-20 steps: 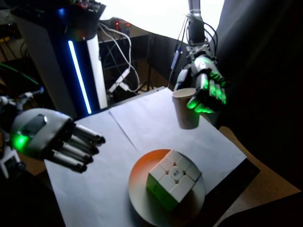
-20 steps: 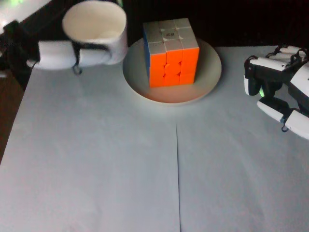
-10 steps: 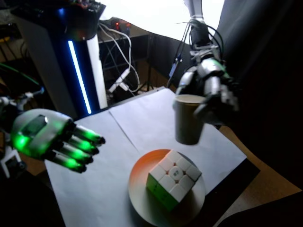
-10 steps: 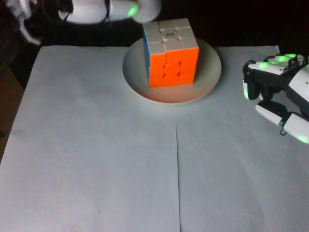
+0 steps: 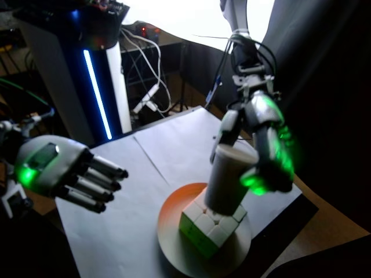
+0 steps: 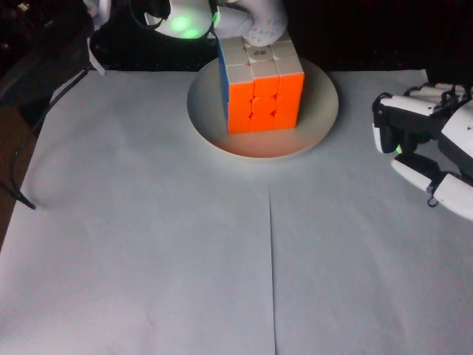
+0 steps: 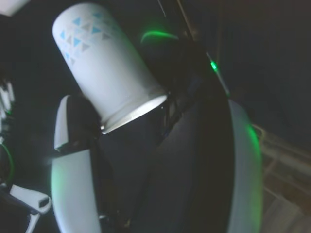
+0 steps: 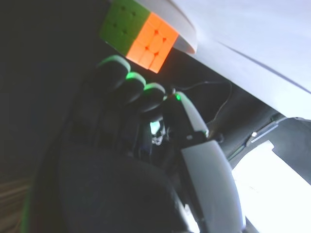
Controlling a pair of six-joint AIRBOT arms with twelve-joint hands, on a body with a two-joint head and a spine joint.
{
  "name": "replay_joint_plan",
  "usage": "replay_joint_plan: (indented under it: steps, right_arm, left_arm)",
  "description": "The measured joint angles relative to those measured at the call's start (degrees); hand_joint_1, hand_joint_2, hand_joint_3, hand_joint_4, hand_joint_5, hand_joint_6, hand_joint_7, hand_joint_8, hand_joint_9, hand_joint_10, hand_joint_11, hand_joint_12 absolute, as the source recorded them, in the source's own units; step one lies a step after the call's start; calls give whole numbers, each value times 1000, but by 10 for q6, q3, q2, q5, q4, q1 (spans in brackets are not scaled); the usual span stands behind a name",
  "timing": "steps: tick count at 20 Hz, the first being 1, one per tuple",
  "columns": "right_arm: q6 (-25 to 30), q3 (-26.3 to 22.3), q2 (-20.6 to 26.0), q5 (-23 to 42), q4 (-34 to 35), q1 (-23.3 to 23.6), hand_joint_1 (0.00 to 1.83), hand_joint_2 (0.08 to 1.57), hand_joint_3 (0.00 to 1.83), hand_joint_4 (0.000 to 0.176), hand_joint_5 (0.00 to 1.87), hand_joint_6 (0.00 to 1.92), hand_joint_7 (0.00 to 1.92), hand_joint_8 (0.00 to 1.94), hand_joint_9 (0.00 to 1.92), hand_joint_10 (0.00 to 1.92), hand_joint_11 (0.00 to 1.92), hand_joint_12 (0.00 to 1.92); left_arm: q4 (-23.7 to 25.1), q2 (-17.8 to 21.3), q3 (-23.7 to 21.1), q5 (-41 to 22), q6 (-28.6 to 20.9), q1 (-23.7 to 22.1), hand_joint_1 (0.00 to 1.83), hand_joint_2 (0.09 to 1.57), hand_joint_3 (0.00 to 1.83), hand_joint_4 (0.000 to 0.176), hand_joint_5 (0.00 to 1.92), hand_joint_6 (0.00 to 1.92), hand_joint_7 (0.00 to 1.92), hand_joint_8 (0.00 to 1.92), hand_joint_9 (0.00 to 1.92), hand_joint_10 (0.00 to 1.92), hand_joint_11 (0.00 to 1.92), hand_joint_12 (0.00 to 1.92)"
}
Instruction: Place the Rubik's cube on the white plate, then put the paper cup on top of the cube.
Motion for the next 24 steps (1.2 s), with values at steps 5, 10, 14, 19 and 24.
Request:
replay_joint_plan:
  steps: [5,10,14,19,24]
  right_arm:
    - [0,0,-2,-1,2,0,1073,1401,0,0,378,1674,644,1760,588,1883,603,1921]
    - [0,0,-3,-3,5,-6,1057,1400,0,0,385,1700,625,1739,534,1870,552,1921]
    - [0,0,-5,-1,6,-6,1045,1399,0,0,395,1724,618,1707,554,1876,624,1921]
    - [0,0,-7,-1,9,-7,1035,1405,0,0,397,1721,602,1731,541,1914,641,1921]
    - [0,0,-7,-1,9,-7,1012,1423,1,0,371,1771,569,1761,508,1921,647,1921]
  left_arm:
    - [36,-7,12,35,-13,-7,1126,1192,0,0,231,1270,315,1037,360,1348,394,1706]
    - [90,-12,13,58,-32,-22,1075,1185,0,0,214,1273,304,1093,328,1399,332,1807]
    - [102,-16,13,72,-34,-28,1005,1149,0,9,234,955,340,543,115,982,0,1785]
    - [107,-17,13,78,-34,-28,742,1072,0,68,201,119,245,0,46,530,0,1487]
    - [108,-17,13,80,-34,-28,654,1060,0,89,150,1,109,0,40,282,0,1535]
